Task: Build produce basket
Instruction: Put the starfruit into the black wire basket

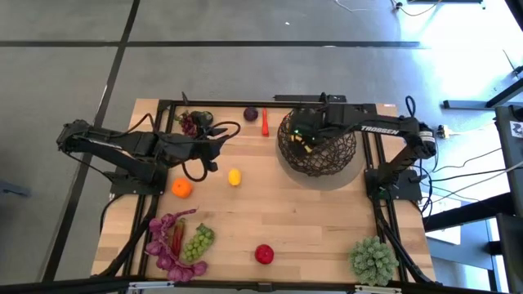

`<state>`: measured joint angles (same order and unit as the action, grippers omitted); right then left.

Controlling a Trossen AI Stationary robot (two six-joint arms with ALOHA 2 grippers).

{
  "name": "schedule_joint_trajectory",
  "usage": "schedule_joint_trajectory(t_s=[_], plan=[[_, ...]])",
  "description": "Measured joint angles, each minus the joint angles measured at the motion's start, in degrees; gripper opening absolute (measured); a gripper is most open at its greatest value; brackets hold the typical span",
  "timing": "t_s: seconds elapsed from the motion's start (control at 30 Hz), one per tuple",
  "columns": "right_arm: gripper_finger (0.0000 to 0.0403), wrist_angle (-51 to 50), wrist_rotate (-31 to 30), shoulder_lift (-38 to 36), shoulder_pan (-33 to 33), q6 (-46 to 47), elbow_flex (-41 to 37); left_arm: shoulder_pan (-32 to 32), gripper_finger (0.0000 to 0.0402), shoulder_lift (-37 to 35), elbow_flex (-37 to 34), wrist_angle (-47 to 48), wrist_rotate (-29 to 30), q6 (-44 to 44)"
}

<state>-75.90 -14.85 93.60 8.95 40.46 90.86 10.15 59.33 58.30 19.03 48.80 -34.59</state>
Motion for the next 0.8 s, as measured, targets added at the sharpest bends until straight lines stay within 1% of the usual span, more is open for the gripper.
schedule_joint_trajectory(t_s=[0.1, 0.2, 0.27, 0.37, 0.53, 0.67, 0.8], plan=[[0.0005, 3.9, 2.5, 0.1, 0.0, -0.1, -4.6, 0.0, 0.0088, 0.0, 0.0, 0.0, 0.0, 0.0], [0.0005, 9.3, 3.4, 0.0, 0.1, -0.1, -10.0, 0.0, 0.0088, 0.0, 0.0, 0.0, 0.0, 0.0], [0.0005, 11.3, 3.5, 0.1, 0.4, -0.1, -13.2, 0.0, 0.0088, 0.0, 0.0, 0.0, 0.0, 0.0], [0.0005, 17.3, 3.3, 0.1, 1.2, -0.4, -16.9, 0.0, 0.0088, 0.0, 0.0, 0.0, 0.0, 0.0], [0.0005, 26.5, 3.0, 0.1, 2.7, -3.3, -20.9, -0.7, 0.0088, 0.0, 0.0, 0.0, 0.0, 0.0], [0.0005, 29.1, 3.9, 0.1, 4.0, -4.1, -22.9, -1.4, 0.0088, 0.0, 0.0, 0.0, 0.0, 0.0], [0.0005, 29.0, 4.5, 0.1, 4.7, -3.9, -24.9, -2.0, 0.0088, 0.0, 0.0, 0.0, 0.0, 0.0]])
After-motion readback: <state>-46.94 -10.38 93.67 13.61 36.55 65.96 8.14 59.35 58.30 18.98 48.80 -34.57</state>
